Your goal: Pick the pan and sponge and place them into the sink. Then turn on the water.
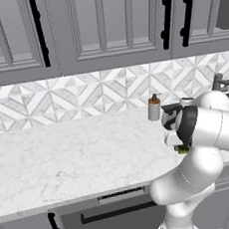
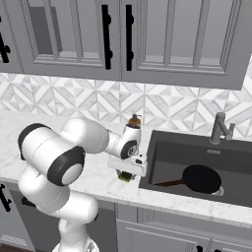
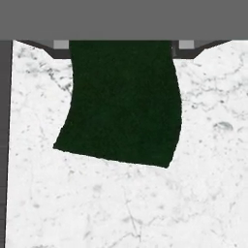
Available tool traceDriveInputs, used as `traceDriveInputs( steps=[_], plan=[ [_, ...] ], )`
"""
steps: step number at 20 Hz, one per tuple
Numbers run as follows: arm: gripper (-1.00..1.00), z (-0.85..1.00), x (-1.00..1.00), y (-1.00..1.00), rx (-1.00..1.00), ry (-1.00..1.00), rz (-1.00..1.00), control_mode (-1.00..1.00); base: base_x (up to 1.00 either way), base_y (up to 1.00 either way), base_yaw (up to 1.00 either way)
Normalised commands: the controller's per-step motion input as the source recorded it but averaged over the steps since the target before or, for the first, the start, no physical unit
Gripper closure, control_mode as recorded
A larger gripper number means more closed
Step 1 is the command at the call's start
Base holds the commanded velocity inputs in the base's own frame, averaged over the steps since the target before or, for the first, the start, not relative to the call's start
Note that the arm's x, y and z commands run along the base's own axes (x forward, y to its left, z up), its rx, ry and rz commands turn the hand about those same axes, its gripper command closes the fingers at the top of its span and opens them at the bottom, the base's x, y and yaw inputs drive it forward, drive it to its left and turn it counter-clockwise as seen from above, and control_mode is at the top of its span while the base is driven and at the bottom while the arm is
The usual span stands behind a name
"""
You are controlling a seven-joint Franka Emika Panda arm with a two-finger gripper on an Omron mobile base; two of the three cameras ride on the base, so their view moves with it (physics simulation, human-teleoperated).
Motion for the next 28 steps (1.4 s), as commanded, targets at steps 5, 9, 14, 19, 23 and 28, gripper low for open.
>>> traceDriveInputs(
  steps=[5, 9, 14, 19, 23, 28],
  plan=[
    [1.0, 0.45, -0.12, -0.02, 0.0, 0.0, 0.0, -1.0, 0.0, 0.0, 0.0],
    [1.0, 0.56, -0.23, -0.05, 0.0, 0.0, 0.0, -1.0, 0.0, 0.0, 0.0],
    [1.0, 0.38, -0.02, -0.31, 0.0, 0.03, -0.01, -1.0, 0.0, 0.0, 0.0],
    [1.0, 0.18, 0.12, -0.54, 0.0, 0.12, -0.05, -1.0, 0.0, 0.0, 0.0],
    [1.0, 0.1, 0.18, -0.57, 0.0, 0.13, -0.01, -1.0, 0.0, 0.0, 0.0],
    [1.0, 0.0, 0.17, -0.51, 0.0, 0.1, 0.0, -1.0, 0.0, 0.0, 0.0]
  ],
)
